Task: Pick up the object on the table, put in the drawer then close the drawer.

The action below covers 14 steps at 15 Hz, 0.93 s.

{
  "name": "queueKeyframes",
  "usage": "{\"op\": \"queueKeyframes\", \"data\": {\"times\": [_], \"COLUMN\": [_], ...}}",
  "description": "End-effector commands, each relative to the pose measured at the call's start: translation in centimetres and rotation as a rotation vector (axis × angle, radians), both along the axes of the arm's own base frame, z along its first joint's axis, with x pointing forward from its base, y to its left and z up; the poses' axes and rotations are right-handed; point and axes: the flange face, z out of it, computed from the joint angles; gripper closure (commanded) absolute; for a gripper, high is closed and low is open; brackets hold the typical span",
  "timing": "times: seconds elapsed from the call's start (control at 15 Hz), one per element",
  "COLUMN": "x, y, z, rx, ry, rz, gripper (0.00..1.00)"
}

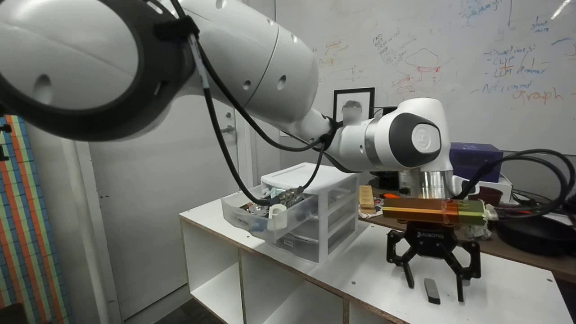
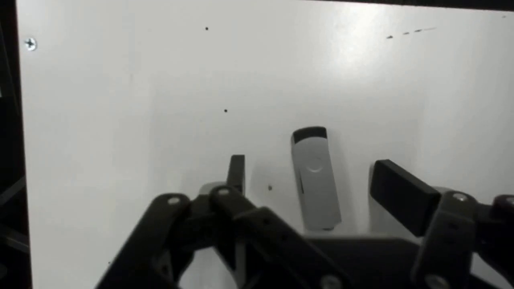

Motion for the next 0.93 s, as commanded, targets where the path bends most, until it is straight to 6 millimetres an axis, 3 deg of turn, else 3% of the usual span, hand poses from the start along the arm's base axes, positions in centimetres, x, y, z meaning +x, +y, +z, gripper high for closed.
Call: {"op": "queueKeyframes", "data": {"times": [0.0,0.2,0.4,0.6,0.87], "x": [0.7,0.5,0.0,-0.1,-0.1], "y": [-0.8,-1.3,-2.2,-2.8,-2.8], "z": [1.4,1.8,0.6,-0.2,0.6], "rx": [0.013,0.026,0.022,0.007,0.005], "ry": [-0.02,-0.023,-0.013,-0.015,-0.024], "rz": [-0.01,-0.027,-0.034,-0.039,-0.049], "gripper": [0.49,0.72,0.92,0.88,0.88]}}
